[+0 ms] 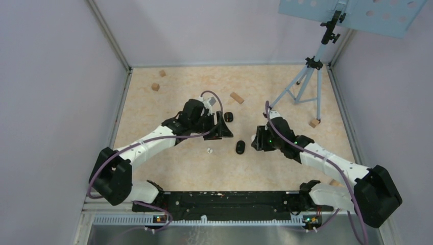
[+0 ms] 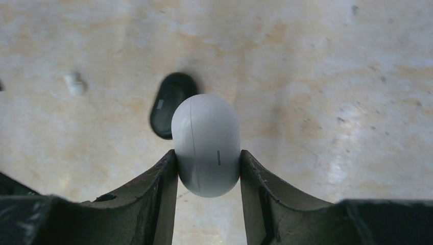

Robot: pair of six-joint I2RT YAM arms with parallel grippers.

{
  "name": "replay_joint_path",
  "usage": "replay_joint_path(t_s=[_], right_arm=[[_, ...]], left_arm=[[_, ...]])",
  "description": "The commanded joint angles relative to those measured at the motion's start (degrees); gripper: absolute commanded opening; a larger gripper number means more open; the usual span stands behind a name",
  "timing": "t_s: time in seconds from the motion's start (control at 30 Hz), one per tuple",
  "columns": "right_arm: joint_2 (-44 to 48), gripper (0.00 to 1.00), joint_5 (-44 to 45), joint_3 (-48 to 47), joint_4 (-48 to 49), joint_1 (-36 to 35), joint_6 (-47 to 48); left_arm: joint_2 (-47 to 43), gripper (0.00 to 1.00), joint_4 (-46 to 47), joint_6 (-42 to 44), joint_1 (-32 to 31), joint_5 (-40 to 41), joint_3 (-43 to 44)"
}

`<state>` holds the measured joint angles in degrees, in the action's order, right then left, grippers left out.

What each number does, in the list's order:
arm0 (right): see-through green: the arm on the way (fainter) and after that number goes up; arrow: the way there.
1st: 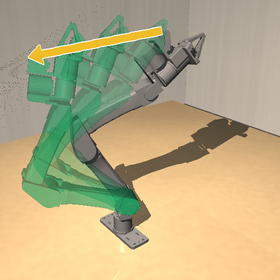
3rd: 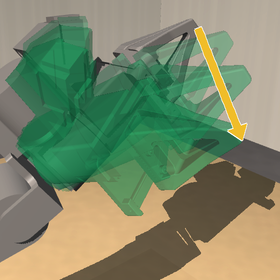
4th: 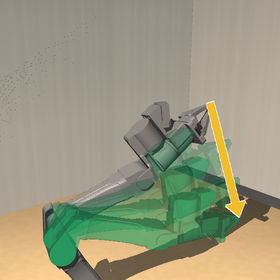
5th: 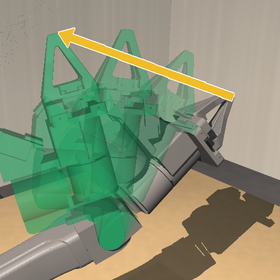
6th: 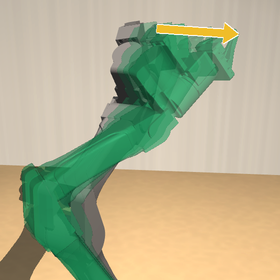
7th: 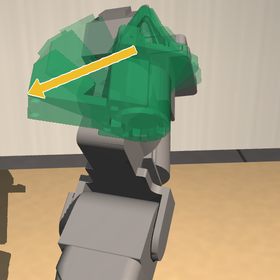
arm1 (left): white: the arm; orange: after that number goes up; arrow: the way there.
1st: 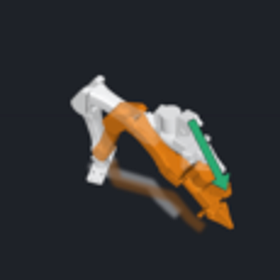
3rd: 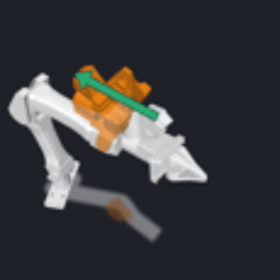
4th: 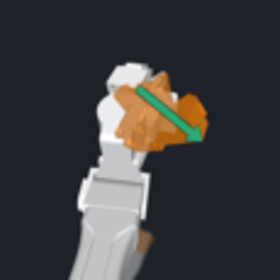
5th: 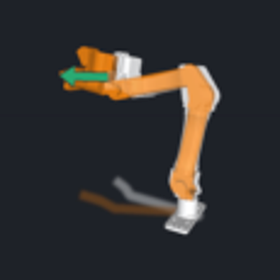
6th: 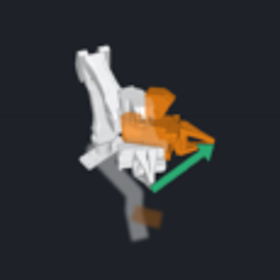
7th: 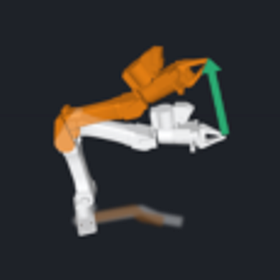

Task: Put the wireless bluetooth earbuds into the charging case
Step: Pass from the right arm to the left

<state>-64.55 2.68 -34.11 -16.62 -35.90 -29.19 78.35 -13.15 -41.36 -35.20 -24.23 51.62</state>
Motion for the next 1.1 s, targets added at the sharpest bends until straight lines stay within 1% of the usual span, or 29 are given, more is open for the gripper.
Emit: replay_joint_path(t_s=[0.0,0.1,0.23,0.4,0.5,0.57,0.67,0.77,0.87,0.97,1.0,1.03,1.07], right_arm=[[2.33,0.22,-8.99,0.12,9.96,-2.54,3.58],[2.35,0.21,-10.57,-0.34,13.4,-5.04,4.35],[1.76,0.2,-11.29,-1.3,15.34,-7.14,4.55],[1.25,0.2,-12.36,-1.89,16.25,-8.08,4.28],[-0.04,0.19,-13.01,-2.56,16.24,-8.66,4.89],[-0.54,0.19,-13.13,-2.79,18.03,-8.98,4.84],[-0.62,0.18,-13.88,-2.6,19.33,-9.12,3.99],[-0.49,0.18,-13.87,-2.37,20.19,-9.34,3.66],[-0.48,0.18,-13.83,-2.37,20.18,-9.43,3.69],[-0.11,0.18,-14.57,-2.13,20.44,-9.52,3.99],[-0.05,0.19,-14.44,-2.23,20.04,-9.5,4.21],[0.14,0.26,-13.91,-2.42,19.57,-9.51,4.15],[0.48,0.41,-13.34,-2.45,19.04,-9.54,4.08]], left_arm=[[1.96,0.73,10.23,-6.03,0.43,-8.77,-0.83],[4.52,0.74,18.0,-10.29,0.52,-12.63,-3.15],[6.17,0.71,23.23,-13.73,0.57,-14.18,-4.91],[7.11,0.65,22.32,-13.29,0.57,-13.23,-5.18],[7.6,0.65,24.38,-14.07,0.41,-14.26,-6.17],[8.3,0.63,25.18,-14.27,0.32,-15.07,-6.22],[9.18,0.59,26.26,-14.35,-0.24,-15.99,-6.24],[10.0,0.5,26.6,-14.36,-0.98,-16.41,-5.84],[10.29,0.39,26.59,-14.36,-1.27,-16.38,-5.76],[10.01,0.23,26.68,-14.44,-1.36,-15.86,-6.04],[9.88,0.16,26.42,-14.45,-1.36,-15.74,-6.08],[9.55,0.11,26.01,-14.4,-1.32,-15.28,-6.03],[9.16,0.05,25.61,-14.24,-1.2,-14.84,-6.1]])
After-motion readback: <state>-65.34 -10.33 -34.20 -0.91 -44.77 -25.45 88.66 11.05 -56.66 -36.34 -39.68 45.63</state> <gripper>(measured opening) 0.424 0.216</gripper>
